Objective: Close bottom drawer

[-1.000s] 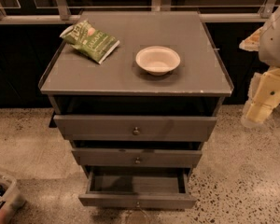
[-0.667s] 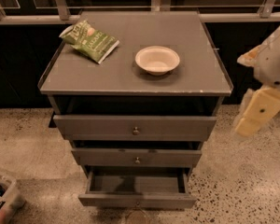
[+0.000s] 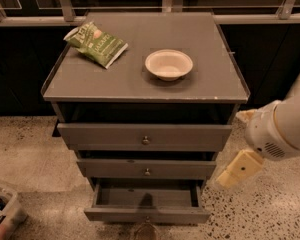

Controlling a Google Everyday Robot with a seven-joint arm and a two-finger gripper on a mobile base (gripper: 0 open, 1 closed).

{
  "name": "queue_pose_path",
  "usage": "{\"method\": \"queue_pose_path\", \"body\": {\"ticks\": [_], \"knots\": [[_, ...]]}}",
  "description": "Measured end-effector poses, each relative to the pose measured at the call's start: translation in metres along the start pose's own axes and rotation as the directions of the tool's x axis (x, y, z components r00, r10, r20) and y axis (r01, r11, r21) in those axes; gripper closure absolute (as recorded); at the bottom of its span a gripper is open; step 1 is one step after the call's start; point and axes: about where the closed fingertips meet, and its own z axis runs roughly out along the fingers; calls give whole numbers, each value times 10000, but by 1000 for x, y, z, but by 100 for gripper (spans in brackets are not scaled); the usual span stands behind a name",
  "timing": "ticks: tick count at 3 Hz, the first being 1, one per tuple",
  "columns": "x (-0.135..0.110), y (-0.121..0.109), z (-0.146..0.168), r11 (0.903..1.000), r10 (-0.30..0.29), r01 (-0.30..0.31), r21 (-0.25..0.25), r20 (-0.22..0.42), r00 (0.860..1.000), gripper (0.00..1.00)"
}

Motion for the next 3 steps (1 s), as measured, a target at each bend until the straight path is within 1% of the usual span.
{"method": "queue_pose_path", "body": {"ticks": [1,2,3], "knots": [[14,4,51,9973,605,-593,-427,263,9978,0],[14,3,49,9978,574,-564,-354,267,9980,19],[14,3,49,9978,573,-564,-354,267,9980,42]]}}
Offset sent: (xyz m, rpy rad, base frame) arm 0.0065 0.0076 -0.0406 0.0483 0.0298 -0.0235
